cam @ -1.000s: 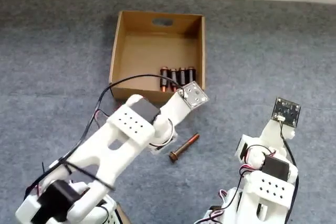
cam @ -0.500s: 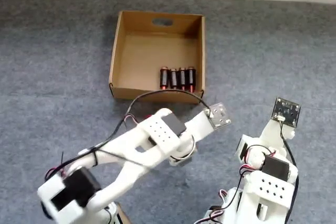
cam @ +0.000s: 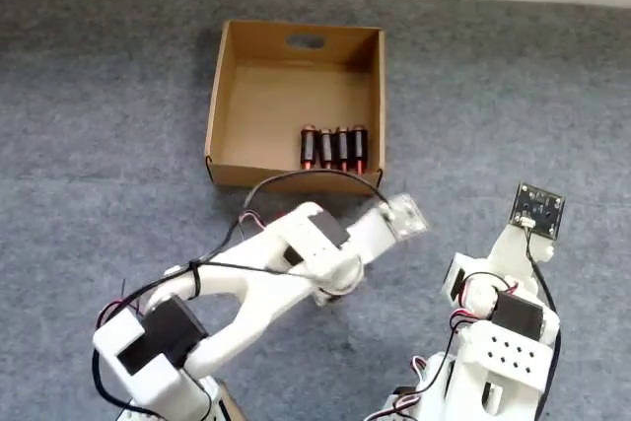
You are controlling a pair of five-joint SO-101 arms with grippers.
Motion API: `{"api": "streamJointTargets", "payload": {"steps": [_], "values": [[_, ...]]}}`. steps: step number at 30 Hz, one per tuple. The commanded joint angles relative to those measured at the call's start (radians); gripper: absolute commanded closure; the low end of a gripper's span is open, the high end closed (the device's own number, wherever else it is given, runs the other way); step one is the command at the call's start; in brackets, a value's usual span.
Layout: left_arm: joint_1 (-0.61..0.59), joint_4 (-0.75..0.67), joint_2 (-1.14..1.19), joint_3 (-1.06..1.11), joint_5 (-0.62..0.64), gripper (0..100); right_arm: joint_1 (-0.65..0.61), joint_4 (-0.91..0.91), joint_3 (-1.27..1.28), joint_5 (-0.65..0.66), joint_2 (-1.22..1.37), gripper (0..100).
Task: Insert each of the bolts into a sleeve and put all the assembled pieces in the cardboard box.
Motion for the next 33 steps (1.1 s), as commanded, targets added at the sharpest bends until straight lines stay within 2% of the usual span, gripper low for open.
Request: {"api": "streamJointTargets", "payload": {"steps": [1,4,9,12,14,16,20,27,33], "values": [[-0.079,0.135,-0.024,-0.054,-0.003,99,0.013,-0.016,-0.004,-0.009,-0.015,99.3],[-0.165,0.288,-0.102,-0.077,-0.146,99,0.013,-0.016,-0.004,-0.009,-0.015,99.3],[-0.349,0.482,-0.200,-0.038,-0.667,99,0.013,-0.016,-0.004,-0.009,-0.015,99.3],[-0.443,0.512,-0.200,-0.010,-0.951,99,0.013,-0.016,-0.004,-0.009,-0.015,99.3],[-0.492,0.512,-0.200,0.002,-1.054,99,0.013,-0.016,-0.004,-0.009,-0.015,99.3],[-0.518,0.512,-0.199,0.004,-1.092,99,0.013,-0.016,-0.004,-0.009,-0.015,99.3],[-0.522,0.482,-0.199,-0.001,-1.091,97,0.010,-0.016,-0.004,-0.011,-0.015,99.3],[-0.530,0.358,-0.199,0.005,-1.088,77,0.008,-0.016,-0.004,-0.009,-0.015,99.3],[-0.588,0.384,-0.239,-0.070,-1.088,79,0.012,-0.016,-0.004,-0.008,-0.015,99.3]]}}
